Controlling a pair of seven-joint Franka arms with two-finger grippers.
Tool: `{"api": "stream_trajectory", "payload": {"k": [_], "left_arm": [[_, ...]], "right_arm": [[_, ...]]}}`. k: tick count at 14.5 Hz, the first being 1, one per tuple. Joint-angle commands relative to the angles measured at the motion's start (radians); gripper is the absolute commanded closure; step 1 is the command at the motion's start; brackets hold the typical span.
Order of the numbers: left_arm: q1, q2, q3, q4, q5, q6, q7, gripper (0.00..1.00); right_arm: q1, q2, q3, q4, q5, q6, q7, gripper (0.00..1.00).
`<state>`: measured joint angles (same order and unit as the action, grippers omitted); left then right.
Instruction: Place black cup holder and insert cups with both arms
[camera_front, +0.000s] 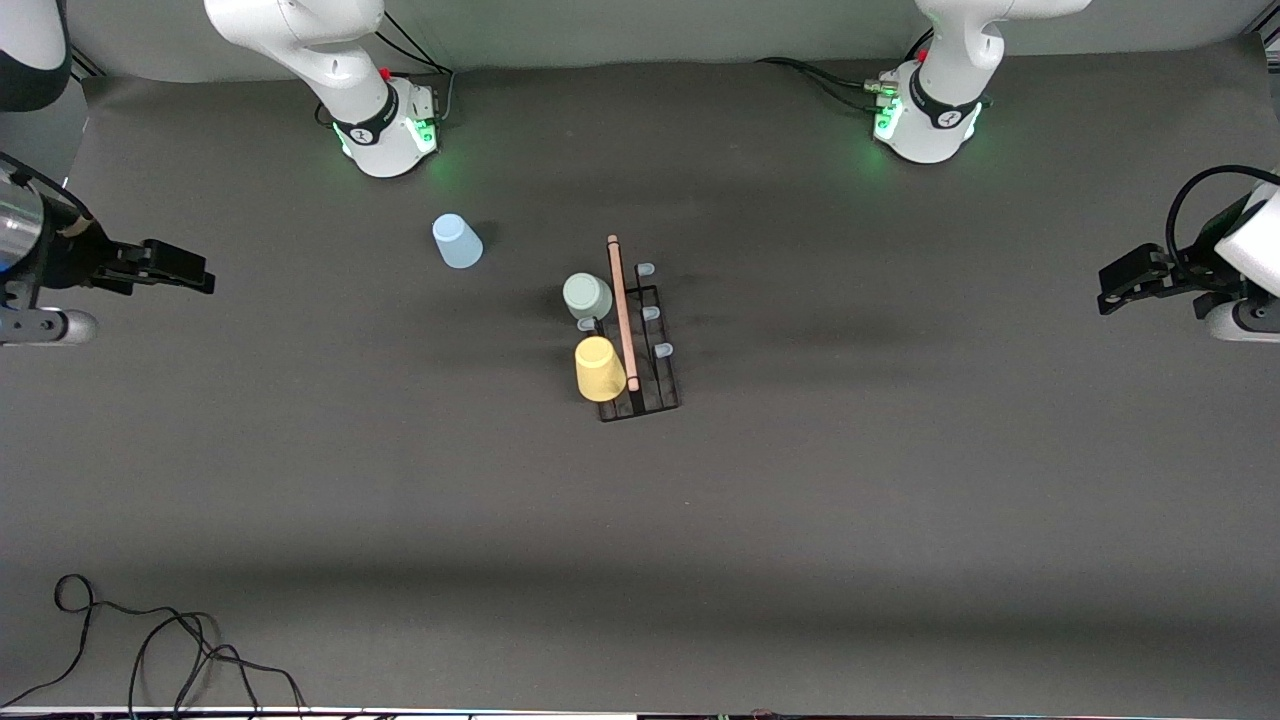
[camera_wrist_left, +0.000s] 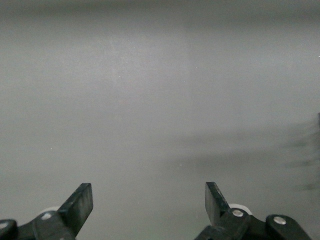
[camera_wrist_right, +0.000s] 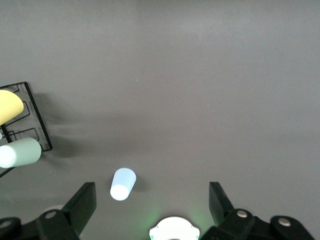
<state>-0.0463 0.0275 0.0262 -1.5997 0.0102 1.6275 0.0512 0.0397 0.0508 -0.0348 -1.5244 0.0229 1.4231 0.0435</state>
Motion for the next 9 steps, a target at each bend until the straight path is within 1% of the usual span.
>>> {"api": "stream_trajectory", "payload": {"k": [1,2,7,9], "left_arm": [[-0.006,-0.009,0.003,-0.008,-0.009,-0.001,0.001,0.00],[-0.006,-0.009,0.003,-0.008,-0.007,-0.001,0.001,0.00],[-0.006,-0.009,0.003,-0.009,-0.007,-0.003,0.001,0.00],[-0.006,-0.009,0.003,-0.009,-0.007,-0.002,0.001,0.00]], "right_arm": [[-0.035,-0.066,0.035,-0.086,-0.021,0.057,-0.025,0.00],[-0.062,-0.066,0.064,-0.086,-0.021,0.057,-0.025,0.00],[-0.055,-0.055,0.068,-0.077,-0.024,0.054,-0.022,0.00],[-0.057,-0.054,0.069,-0.051,-0.021,0.054,-0.010,0.00]]}}
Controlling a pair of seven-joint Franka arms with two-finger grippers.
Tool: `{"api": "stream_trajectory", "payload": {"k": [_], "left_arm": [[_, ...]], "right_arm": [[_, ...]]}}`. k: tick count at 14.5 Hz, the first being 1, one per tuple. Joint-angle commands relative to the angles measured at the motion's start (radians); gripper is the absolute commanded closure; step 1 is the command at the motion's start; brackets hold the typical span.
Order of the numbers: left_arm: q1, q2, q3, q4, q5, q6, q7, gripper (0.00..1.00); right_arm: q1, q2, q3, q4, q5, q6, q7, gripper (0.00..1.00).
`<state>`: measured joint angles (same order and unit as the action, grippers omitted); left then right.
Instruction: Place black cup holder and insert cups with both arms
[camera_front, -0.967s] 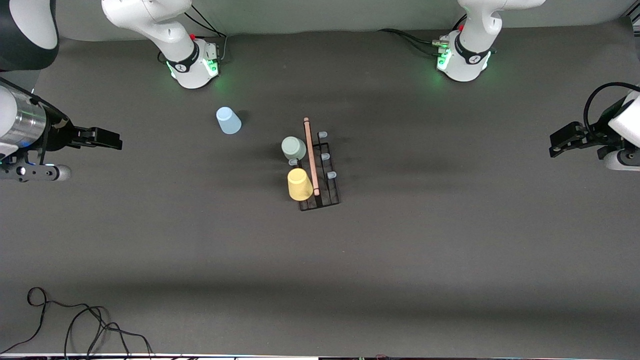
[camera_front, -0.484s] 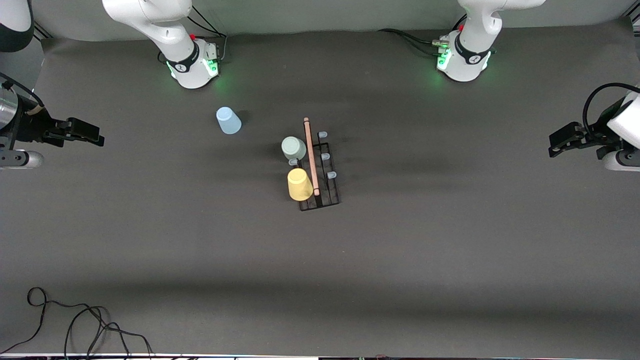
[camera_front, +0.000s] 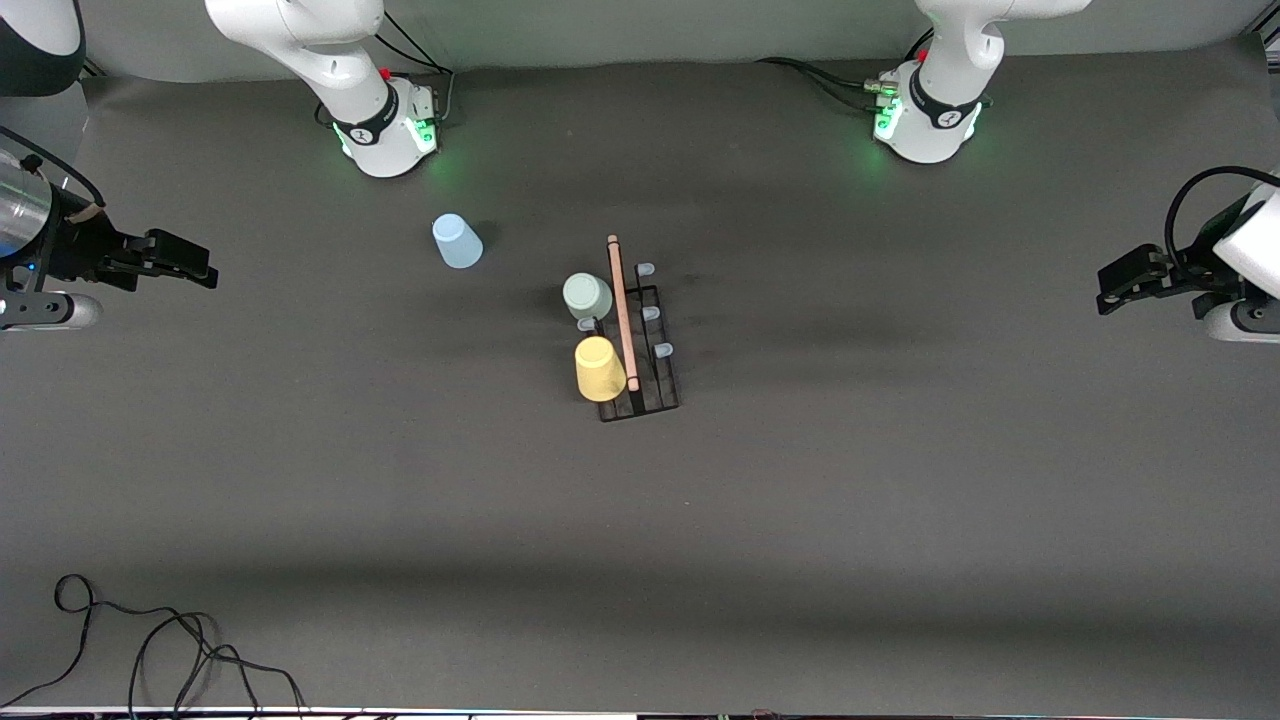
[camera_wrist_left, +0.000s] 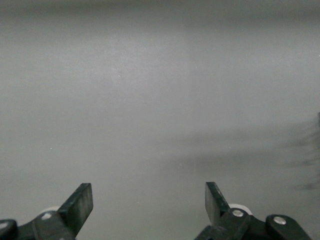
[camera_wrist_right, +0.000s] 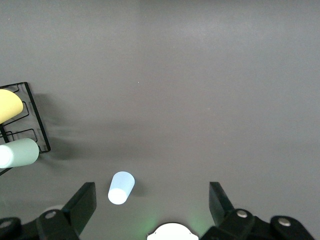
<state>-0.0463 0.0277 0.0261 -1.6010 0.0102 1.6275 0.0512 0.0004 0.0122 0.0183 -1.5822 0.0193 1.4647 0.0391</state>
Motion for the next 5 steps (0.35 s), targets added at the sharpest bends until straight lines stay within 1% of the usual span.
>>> {"api": "stream_trajectory", "payload": {"k": [1,5], "left_arm": [[-0.006,-0.008,0.003,-0.008,-0.009,-0.001,0.001,0.00],[-0.006,-0.008,0.003,-0.008,-0.007,-0.001,0.001,0.00]], "right_arm": [[-0.020,-0.006,0.014,0.034,-0.016,0.008,-0.013,0.00],[-0.026,0.012,0.009,0.064,-0.012,0.002,0.001,0.00]]}}
